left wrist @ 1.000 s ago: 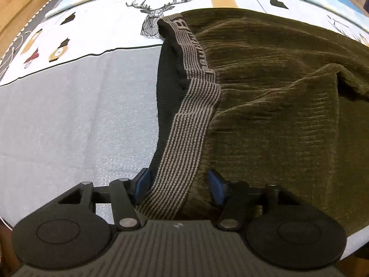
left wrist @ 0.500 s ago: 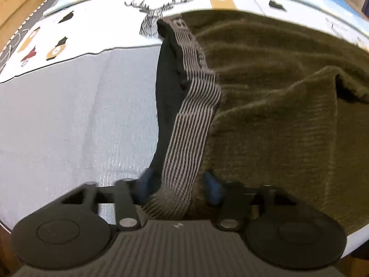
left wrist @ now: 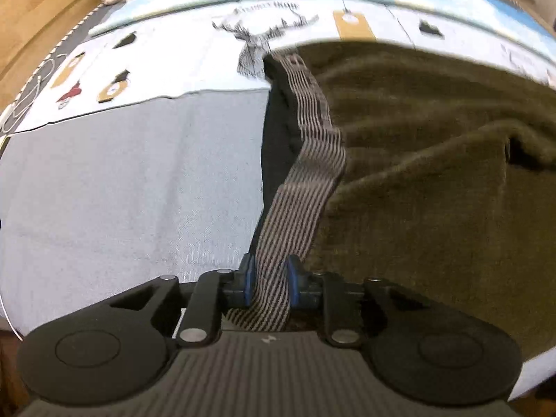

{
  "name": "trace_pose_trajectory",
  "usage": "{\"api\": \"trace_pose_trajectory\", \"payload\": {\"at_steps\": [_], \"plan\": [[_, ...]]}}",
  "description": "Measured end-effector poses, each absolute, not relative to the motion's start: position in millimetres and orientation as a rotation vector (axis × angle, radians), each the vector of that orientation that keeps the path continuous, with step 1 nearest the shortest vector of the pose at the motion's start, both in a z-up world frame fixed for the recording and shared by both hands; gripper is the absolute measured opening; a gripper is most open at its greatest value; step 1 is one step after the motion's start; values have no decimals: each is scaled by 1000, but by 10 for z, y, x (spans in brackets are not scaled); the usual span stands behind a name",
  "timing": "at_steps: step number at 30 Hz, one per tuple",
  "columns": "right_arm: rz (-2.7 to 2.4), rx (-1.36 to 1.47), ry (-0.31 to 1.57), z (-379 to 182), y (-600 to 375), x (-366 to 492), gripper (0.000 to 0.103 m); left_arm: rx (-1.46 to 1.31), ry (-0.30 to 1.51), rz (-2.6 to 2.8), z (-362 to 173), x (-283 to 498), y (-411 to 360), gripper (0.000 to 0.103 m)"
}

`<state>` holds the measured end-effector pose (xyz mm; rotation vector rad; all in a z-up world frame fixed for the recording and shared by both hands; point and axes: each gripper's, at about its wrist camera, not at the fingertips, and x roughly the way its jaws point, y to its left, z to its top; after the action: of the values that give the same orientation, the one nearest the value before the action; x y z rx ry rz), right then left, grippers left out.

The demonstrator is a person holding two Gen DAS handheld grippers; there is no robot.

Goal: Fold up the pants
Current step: 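Drag the waistband with the left tool to straighten the pants flat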

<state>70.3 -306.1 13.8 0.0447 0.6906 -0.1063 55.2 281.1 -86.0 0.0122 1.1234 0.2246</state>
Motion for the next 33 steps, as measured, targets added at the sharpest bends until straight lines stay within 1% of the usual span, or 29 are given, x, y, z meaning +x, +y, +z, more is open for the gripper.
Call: {"api": "trace_pose_trajectory", "payload": {"at_steps": [1, 3, 5, 6, 7, 9, 11, 13, 17, 20, 22, 24, 30, 33], "plan": [[-103, 40, 692, 138, -3061, 706, 56, 5, 1079, 226, -790, 544, 2803, 30], [-98, 25, 693, 131, -3061, 707, 56, -28, 995, 189, -650, 519, 2754, 38], [-95, 10, 696, 122, -3059, 712, 56, -49, 970, 110, -608, 532, 2663, 38], [-95, 5, 699, 116, -3059, 714, 56, -43, 978, 64, -621, 545, 2600, 40], [-96, 2, 702, 109, -3061, 719, 56, -31, 1004, 12, -666, 569, 2528, 46], [-99, 3, 708, 100, -3066, 729, 56, 16, 1119, -58, -854, 630, 2387, 53], [-99, 5, 710, 98, -3058, 731, 56, 104, 1259, -59, -1119, 646, 2306, 54], [-96, 0, 710, 97, -3042, 737, 56, 119, 1219, -57, -1046, 678, 2281, 55], [-95, 0, 710, 94, -3037, 744, 56, 23, 1117, -38, -846, 716, 2362, 56], [-101, 9, 716, 87, -3043, 766, 56, 13, 1037, -22, -731, 738, 2337, 59], [-103, 14, 717, 82, -3044, 779, 56, 26, 1005, -4, -697, 771, 2301, 67], [-101, 16, 713, 84, -3033, 790, 56, 32, 979, 18, -675, 774, 2276, 72], [-100, 0, 678, 99, -2984, 818, 55, 25, 924, 91, -628, 868, 2228, 72], [-93, 24, 661, 120, -2989, 830, 53, 0, 912, 129, -605, 897, 2302, 72]]}}
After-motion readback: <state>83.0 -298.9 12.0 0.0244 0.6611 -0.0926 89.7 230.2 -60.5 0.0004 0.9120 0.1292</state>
